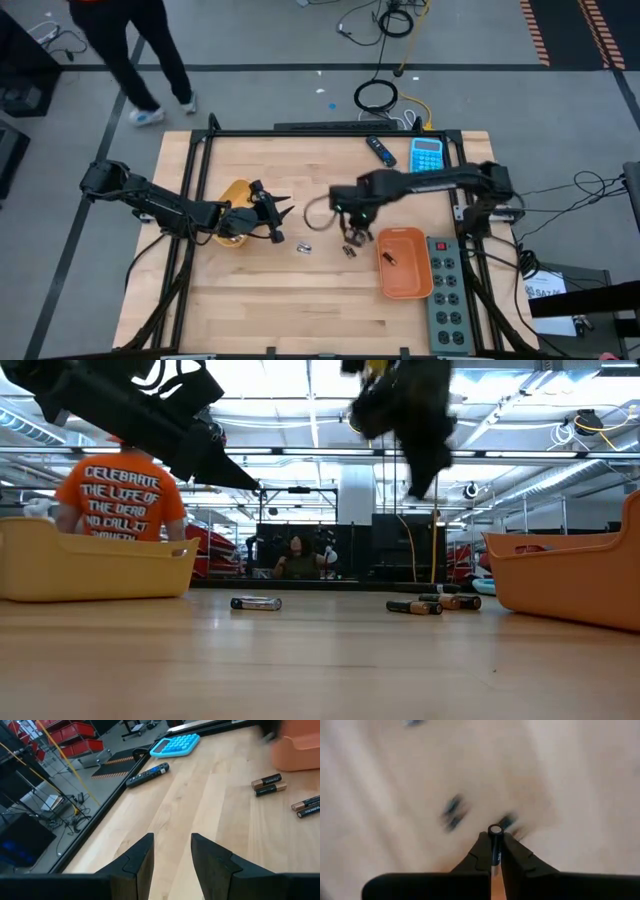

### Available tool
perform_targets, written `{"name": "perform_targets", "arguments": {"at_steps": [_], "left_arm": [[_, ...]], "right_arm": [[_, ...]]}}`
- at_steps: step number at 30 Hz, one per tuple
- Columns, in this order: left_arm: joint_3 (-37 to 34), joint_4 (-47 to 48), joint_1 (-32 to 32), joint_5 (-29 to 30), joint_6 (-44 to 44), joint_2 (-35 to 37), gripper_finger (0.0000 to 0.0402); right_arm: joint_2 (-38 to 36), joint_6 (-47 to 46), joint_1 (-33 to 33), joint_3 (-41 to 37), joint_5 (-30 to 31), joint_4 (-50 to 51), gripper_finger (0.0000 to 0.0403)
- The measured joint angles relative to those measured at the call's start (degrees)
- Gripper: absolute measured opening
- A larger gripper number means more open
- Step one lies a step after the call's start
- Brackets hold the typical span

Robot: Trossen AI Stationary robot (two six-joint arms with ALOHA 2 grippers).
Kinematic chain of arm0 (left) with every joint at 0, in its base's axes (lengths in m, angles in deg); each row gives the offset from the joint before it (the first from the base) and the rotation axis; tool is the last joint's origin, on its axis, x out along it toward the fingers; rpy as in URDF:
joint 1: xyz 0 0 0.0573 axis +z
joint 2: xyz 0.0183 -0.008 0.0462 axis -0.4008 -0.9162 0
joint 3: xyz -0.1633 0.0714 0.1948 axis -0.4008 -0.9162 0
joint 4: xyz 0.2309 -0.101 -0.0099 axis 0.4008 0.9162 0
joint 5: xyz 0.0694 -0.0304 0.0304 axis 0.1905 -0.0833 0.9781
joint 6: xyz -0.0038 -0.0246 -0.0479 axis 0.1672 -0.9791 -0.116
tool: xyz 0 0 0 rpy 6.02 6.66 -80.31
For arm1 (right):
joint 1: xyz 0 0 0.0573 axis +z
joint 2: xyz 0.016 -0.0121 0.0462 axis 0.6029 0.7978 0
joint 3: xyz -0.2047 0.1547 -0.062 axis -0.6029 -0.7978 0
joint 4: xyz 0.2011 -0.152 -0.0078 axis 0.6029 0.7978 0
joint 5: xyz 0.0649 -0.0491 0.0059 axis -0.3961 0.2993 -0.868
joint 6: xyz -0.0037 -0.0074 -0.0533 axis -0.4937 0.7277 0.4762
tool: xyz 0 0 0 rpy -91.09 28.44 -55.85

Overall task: Sort batteries
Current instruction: Put the black battery into the orange bin

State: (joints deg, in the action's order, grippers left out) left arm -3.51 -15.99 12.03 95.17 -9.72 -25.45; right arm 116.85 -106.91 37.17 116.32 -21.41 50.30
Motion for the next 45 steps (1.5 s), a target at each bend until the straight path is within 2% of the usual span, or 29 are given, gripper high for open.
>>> {"name": "perform_targets", "arguments": {"at_steps": [3,6,10,15,20,28,33,37,45], "left_arm": [[0.0,0.01,-0.09,-0.04,-1.19,0.0,0.0138],[0.0,0.17,-0.09,-0.33,-1.53,0.0,0.0138],[0.0,0.14,-0.06,-2.29,-2.76,0.0,0.0138],[0.0,0.15,-0.55,-4.39,-4.48,0.0,0.0138],[0.0,0.16,-2.05,-4.5,-4.53,0.0,0.0138],[0.0,0.17,-3.17,-4.48,-4.75,0.0,0.0138],[0.0,1.5,-3.17,-4.46,-6.02,0.0,0.0138],[0.0,1.71,-3.17,-4.31,-6.05,0.0,0.0138],[0.0,2.82,-3.17,-4.22,-7.49,0.0,0.0138]], "right_arm": [[-3.28,-5.44,4.97,0.0,-3.31,4.56,0.0003],[-4.82,-10.67,10.1,-0.02,-3.64,8.59,0.0003],[-4.81,-16.18,15.19,-0.07,-0.84,12.91,0.0003],[-2.4,-18.76,18.32,-0.11,1.13,14.83,0.0016],[-0.2,-17.88,18.78,-3.41,1.89,13.0,0.003],[-0.87,-14.53,16.47,-17.82,-1.59,2.16,0.0018],[-0.92,-13.82,15.25,-25.31,-4.07,-5.59,0.0025],[-1.04,-13.96,15.1,-27.69,-3.63,-8.52,0.0027],[-1.06,-15.06,15.09,-27.58,-3.87,-8.85,0.0032]]}}
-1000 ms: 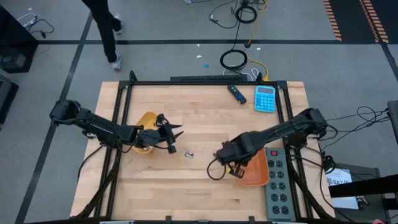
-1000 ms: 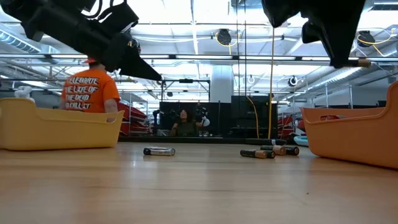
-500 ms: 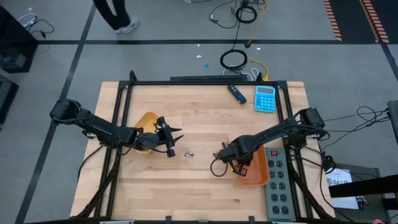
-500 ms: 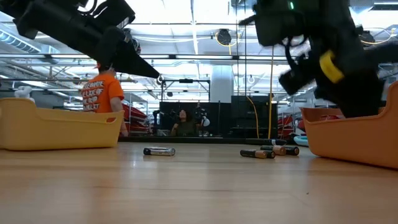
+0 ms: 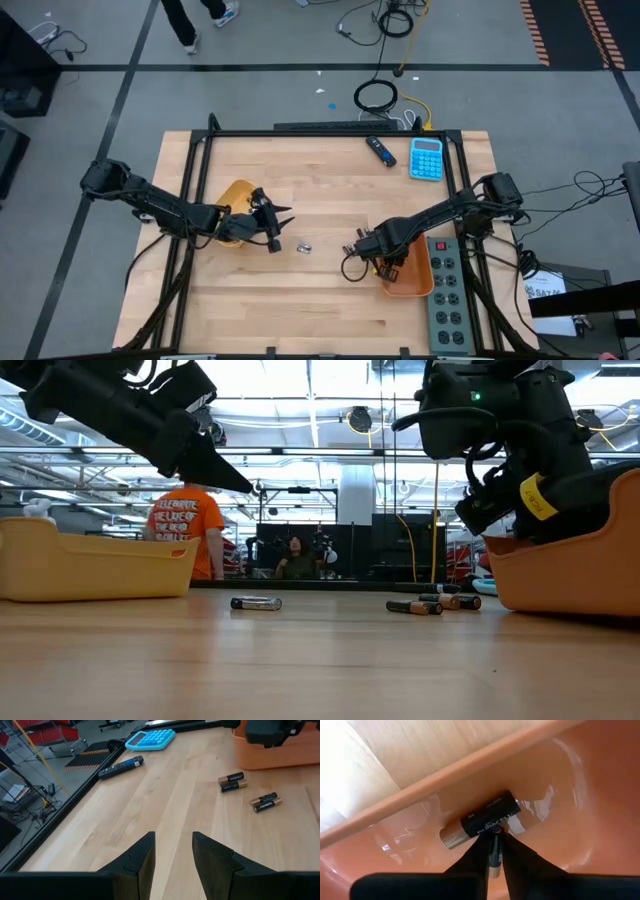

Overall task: Sort batteries
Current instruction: Put the black battery into the orange bin

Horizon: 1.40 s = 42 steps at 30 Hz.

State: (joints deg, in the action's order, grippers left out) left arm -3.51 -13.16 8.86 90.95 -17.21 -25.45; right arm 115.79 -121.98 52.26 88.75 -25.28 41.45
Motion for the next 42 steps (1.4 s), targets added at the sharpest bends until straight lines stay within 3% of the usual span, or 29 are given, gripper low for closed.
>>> {"name": "perform_targets", "arguments": {"at_steps": [13,21,29,33,42], "left_arm": [[0.0,0.19,0.0,0.1,-0.03,0.0,0.0138],[0.0,0.21,0.0,0.09,-0.01,0.0,0.0138],[0.0,0.34,0.0,0.0,-0.03,0.0,0.0138],[0.0,0.5,0.0,-0.09,-0.03,0.0,0.0138],[0.0,0.58,0.0,-0.15,-0.03,0.0,0.0138]], "right_arm": [[0.12,0.0,0.04,2.46,-1.0,1.97,0.007],[0.14,1.97,0.72,13.78,-1.07,15.35,0.0071],[0.12,13.88,1.35,24.48,12.37,18.35,0.0077],[0.13,18.31,0.87,24.97,13.67,15.93,0.0111],[4.2,28.39,-0.24,24.97,15.07,3.82,0.0229]]}}
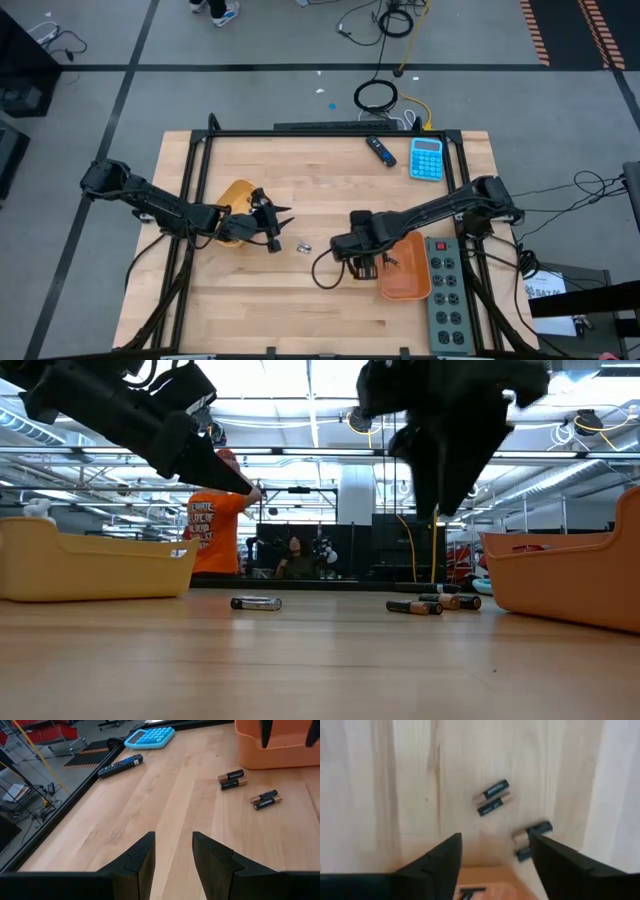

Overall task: Sort batteries
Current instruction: Put the black battery into the orange bin

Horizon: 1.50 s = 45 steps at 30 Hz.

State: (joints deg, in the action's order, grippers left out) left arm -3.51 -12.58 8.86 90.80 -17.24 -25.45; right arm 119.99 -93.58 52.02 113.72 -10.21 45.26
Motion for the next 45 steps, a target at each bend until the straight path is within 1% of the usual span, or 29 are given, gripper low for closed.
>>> {"name": "perform_targets", "arguments": {"at_steps": [3,7,10,14,19,22,26,32,40,45], "left_arm": [[0.0,0.03,0.0,0.0,0.02,0.0,0.0138],[0.0,-0.03,0.01,0.0,0.04,0.0,0.0138],[-0.02,-0.83,0.44,0.18,0.49,0.0,0.0138],[0.0,-1.33,1.33,0.44,0.52,-0.02,0.0138],[0.0,-0.83,1.64,0.46,0.04,-0.02,0.0138],[-0.02,-0.65,1.64,0.46,0.0,-0.15,0.0138],[-0.01,-0.24,1.64,0.45,-0.48,-0.15,0.0138],[0.0,0.16,1.64,0.09,-1.29,-0.15,0.0138],[-0.02,0.66,1.64,0.02,-1.4,-0.15,0.0138],[-0.02,0.66,1.64,0.02,-1.4,-0.15,0.0138]], "right_arm": [[2.69,6.09,-0.25,0.0,-0.2,-3.42,0.0255],[4.56,13.32,-0.35,0.02,-2.06,-7.88,0.0272],[5.42,16.6,-1.43,0.05,-1.66,-4.72,0.0274],[5.99,16.93,-4.78,0.04,-1.19,-1.26,0.0274],[7.12,20.88,-6.23,0.04,-0.67,-0.57,0.0274],[7.19,23.62,-6.52,0.04,-0.04,-0.69,0.0281],[7.18,24.2,-6.87,0.04,1.74,-0.47,0.0302],[7.18,24.61,-7.06,0.04,1.58,-0.71,0.0326],[7.19,24.49,-7.1,-0.08,1.21,-1.18,0.0327],[7.22,24.84,-7.12,-2.61,0.51,-3.18,0.0327]]}}
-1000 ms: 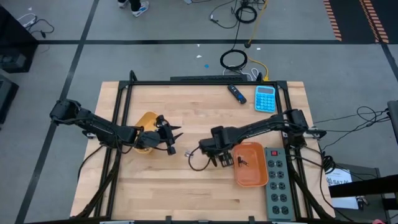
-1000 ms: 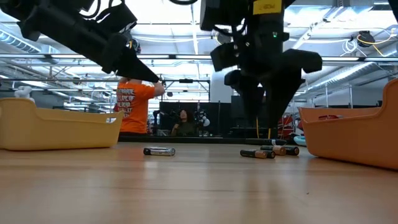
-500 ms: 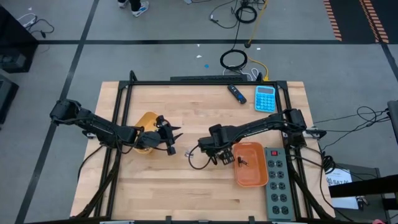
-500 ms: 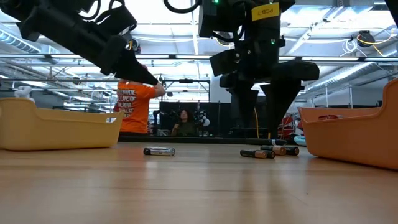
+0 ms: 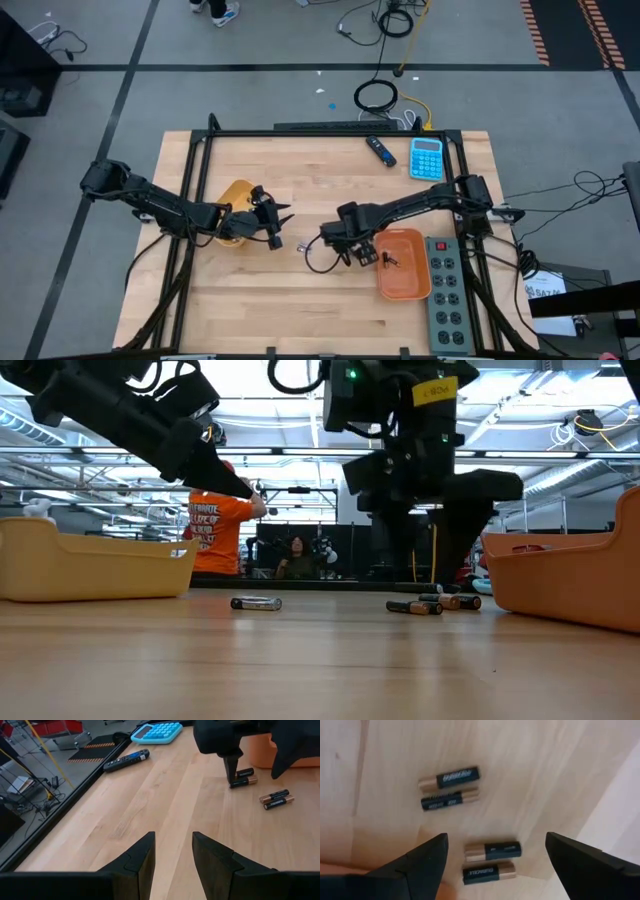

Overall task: Sort batteries
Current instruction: Put the black battery into the orange bin

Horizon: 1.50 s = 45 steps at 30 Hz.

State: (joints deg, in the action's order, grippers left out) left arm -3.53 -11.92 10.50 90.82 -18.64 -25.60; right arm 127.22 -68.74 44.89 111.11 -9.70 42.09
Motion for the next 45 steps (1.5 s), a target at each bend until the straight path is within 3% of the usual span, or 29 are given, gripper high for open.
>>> {"name": "perform_targets", "arguments": {"at_steps": [27,45], "left_arm": [[0.0,0.0,-0.02,-0.04,0.02,0.0,0.0138],[0.0,0.52,-0.02,-0.04,0.02,0.0,0.0138]], "right_arm": [[-0.02,5.08,-1.05,-6.6,-0.89,-4.04,0.0324],[0.48,7.71,-2.29,-6.67,-5.18,-5.33,0.0251]]}}
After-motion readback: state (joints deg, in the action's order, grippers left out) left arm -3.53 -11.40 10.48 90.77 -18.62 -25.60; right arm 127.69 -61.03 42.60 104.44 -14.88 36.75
